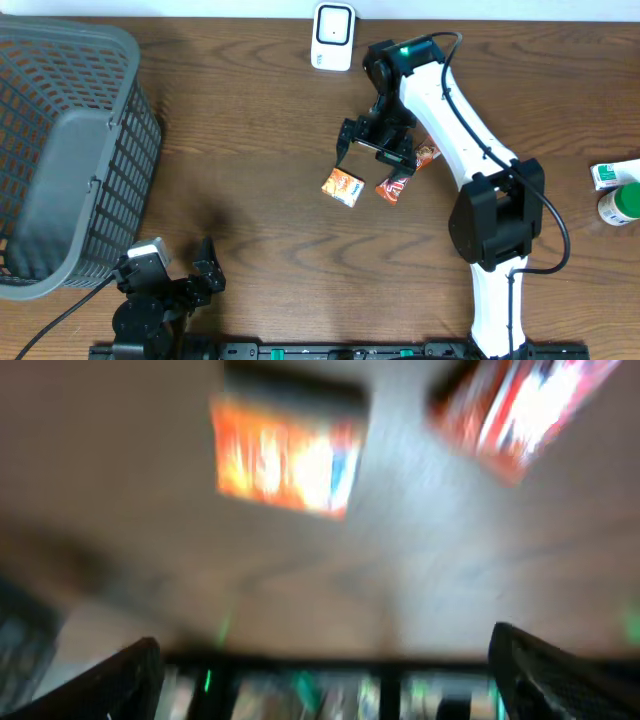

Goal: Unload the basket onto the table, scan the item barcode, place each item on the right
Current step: 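Lift the orange packet with the right gripper, turning it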

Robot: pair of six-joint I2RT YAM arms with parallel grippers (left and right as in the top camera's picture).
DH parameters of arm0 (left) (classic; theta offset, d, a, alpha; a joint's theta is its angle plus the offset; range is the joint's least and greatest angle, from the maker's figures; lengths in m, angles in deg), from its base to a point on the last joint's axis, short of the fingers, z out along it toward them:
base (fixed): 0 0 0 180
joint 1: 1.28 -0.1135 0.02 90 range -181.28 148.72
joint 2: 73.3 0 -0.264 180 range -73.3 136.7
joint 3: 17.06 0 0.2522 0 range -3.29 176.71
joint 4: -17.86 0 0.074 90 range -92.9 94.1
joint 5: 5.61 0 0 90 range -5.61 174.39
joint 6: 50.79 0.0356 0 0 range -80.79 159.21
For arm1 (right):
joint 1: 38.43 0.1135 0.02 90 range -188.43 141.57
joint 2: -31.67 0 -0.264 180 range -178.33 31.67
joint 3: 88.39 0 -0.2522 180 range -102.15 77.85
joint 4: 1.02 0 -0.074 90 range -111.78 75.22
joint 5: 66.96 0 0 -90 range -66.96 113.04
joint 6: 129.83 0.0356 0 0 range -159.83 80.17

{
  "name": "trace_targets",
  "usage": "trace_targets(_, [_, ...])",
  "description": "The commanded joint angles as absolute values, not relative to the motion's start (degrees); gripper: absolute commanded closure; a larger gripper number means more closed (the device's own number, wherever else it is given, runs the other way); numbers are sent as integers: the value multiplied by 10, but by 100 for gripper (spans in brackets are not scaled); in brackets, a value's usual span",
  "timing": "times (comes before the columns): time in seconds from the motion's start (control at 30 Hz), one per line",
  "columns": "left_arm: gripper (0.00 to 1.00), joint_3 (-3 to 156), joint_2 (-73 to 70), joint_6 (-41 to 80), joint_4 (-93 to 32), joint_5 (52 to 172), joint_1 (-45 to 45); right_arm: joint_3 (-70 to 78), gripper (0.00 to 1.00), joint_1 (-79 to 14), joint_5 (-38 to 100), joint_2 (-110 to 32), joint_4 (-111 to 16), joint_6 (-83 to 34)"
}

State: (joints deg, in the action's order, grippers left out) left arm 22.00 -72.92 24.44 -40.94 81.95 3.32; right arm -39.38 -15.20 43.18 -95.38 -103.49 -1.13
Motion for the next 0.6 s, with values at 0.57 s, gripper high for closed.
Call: trace_targets(0.57, [2,220,-730,252,-409,823,35,-190,1,-61,296,-954,-780,225])
